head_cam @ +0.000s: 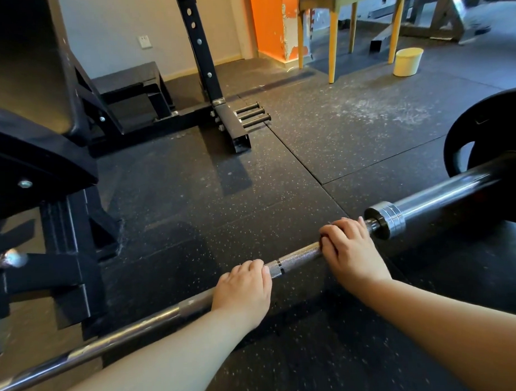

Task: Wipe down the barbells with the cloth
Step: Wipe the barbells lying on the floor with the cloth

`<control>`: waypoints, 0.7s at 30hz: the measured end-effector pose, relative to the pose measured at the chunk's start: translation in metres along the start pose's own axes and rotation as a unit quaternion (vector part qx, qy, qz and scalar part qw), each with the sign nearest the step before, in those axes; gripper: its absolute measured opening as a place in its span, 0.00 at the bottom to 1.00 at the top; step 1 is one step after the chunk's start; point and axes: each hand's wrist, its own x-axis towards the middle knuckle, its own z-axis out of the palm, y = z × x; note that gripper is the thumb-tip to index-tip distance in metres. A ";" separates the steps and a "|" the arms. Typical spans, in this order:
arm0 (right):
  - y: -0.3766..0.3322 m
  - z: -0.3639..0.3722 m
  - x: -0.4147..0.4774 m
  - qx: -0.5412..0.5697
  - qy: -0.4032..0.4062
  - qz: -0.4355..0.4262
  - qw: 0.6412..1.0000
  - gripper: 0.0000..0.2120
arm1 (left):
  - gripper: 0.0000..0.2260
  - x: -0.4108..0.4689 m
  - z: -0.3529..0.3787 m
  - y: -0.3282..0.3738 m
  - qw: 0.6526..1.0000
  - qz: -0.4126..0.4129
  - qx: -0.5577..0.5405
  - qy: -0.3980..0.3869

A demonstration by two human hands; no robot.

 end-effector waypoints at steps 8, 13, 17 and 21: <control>-0.037 0.006 -0.007 0.013 -0.083 -0.154 0.984 0.19 | 0.18 0.003 0.000 0.016 0.999 -0.020 0.001 0.048; 0.006 -0.003 -0.002 -0.024 -0.010 -0.087 0.996 0.17 | 0.16 0.004 0.002 0.015 0.999 -0.005 -0.001 0.041; -0.010 0.005 -0.005 -0.014 0.018 -0.008 1.000 0.19 | 0.16 0.006 0.004 0.014 0.999 -0.004 0.012 0.048; -0.051 0.019 -0.014 0.003 -0.044 -0.103 0.994 0.18 | 0.17 0.008 0.008 0.019 0.998 -0.024 0.021 0.058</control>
